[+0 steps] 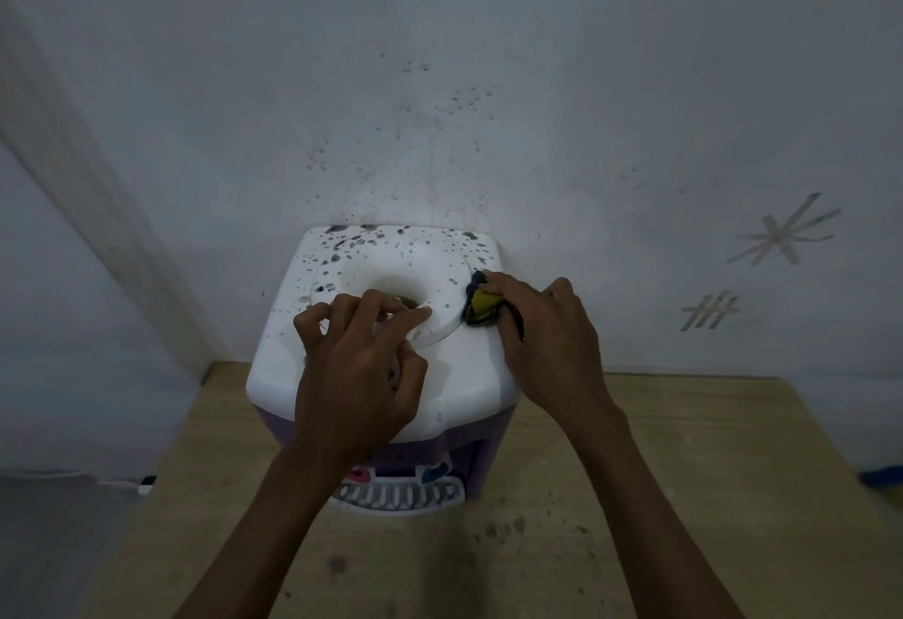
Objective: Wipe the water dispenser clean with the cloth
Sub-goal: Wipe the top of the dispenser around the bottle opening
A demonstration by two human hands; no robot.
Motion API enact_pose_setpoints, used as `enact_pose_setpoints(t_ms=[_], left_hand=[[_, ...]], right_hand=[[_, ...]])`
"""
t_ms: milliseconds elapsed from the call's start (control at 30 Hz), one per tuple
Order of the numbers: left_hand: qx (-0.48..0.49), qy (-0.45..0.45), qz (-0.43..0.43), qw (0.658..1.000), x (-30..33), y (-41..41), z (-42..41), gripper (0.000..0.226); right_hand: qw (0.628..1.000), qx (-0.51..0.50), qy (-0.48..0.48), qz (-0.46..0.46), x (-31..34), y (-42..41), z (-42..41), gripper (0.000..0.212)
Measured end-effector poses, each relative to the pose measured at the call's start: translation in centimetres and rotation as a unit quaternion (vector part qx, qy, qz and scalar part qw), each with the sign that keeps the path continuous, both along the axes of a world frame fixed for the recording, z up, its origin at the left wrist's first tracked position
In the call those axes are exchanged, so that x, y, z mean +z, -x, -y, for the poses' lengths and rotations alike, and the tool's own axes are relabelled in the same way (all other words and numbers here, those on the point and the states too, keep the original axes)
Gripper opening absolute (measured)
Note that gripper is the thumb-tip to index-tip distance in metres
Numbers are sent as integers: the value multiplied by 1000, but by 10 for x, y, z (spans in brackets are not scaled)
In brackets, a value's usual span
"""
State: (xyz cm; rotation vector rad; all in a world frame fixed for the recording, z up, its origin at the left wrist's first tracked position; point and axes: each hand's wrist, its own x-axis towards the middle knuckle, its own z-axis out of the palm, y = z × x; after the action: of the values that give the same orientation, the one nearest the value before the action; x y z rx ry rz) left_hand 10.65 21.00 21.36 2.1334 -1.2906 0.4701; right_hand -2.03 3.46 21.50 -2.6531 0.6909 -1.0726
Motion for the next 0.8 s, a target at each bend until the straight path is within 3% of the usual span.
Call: enact_pose_setpoints(t_ms=[100, 333, 567, 800], left_hand=[[-1, -3, -8, 1000, -1, -1, 0, 39], [-3, 2, -4, 1000, 1, -1, 0, 41], [-7, 13, -3, 1000, 0, -2, -1, 41], [-7, 20, 7, 1000, -1, -3, -1, 41]], right_hand=[[998, 49, -28, -34, -2, 16, 1, 42], [997, 54, 59, -2, 11, 13, -1, 39], [995, 30, -67, -68, -4, 2, 22, 42], [996, 52, -28, -73, -6, 30, 0, 45]])
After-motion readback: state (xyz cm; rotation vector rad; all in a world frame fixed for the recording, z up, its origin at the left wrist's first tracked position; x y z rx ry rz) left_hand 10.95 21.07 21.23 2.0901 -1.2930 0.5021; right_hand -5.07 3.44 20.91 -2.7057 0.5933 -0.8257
